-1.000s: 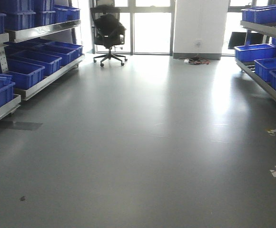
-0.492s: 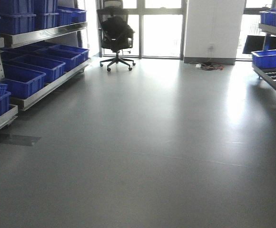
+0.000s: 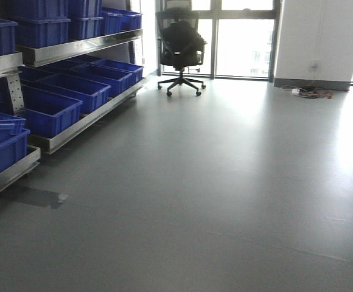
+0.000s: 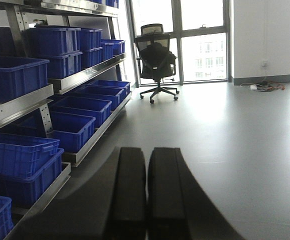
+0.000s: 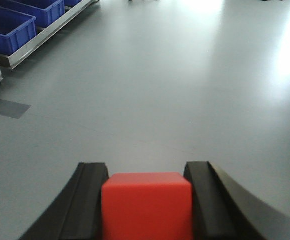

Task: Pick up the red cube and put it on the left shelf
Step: 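Drive the base away from the table holding the red cube, then drive up to the shelf rack and position the right gripper over a blue crate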

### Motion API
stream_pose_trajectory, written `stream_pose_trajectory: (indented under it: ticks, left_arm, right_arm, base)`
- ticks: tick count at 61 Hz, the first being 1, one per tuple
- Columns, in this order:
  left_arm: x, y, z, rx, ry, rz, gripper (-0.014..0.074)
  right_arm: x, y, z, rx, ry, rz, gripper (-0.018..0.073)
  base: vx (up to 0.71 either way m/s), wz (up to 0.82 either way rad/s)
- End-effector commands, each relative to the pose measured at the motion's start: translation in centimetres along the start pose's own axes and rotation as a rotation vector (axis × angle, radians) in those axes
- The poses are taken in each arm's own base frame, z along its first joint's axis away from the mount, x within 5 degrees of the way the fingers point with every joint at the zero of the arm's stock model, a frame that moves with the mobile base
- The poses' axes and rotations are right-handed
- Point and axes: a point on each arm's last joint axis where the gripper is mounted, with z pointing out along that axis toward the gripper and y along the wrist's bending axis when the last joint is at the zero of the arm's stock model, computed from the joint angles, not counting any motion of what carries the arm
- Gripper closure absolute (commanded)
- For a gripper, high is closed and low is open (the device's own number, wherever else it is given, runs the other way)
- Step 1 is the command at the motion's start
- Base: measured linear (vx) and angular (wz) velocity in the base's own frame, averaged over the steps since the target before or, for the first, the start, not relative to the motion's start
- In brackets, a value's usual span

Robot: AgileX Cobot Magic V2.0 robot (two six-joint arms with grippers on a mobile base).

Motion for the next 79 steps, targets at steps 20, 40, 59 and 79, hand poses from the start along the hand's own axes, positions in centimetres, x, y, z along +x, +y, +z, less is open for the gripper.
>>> stream_pose_trajectory:
  ticks: [20, 40, 59, 79]
  left_arm:
    - [0.04, 0.01, 0.09, -0.004, -0.053, -0.002, 0.0491]
    - [0.04, 0.01, 0.09, -0.004, -0.053, -0.002, 0.0491]
    - [0.04, 0.01, 0.09, -0.004, -0.053, -0.002, 0.0491]
    - [0.04, 0.01, 0.09, -0.004, -0.053, -0.002, 0.0491]
  right_arm:
    - [-1.68, 0.11, -0.32, -0.007, -0.111, -0.008, 0.0494]
    - [-1.68, 0.11, -0.32, -0.007, -0.111, -0.008, 0.0494]
    - [-1.68, 0.11, -0.32, -0.007, -0.111, -0.008, 0.0494]
    - [-1.68, 0.11, -0.32, -0.007, -0.111, -0.008, 0.0494]
  base:
    - [0.62, 0.19]
    - [0.59, 0.28]
    - [0.53, 0.48]
    - [0.46, 0.51]
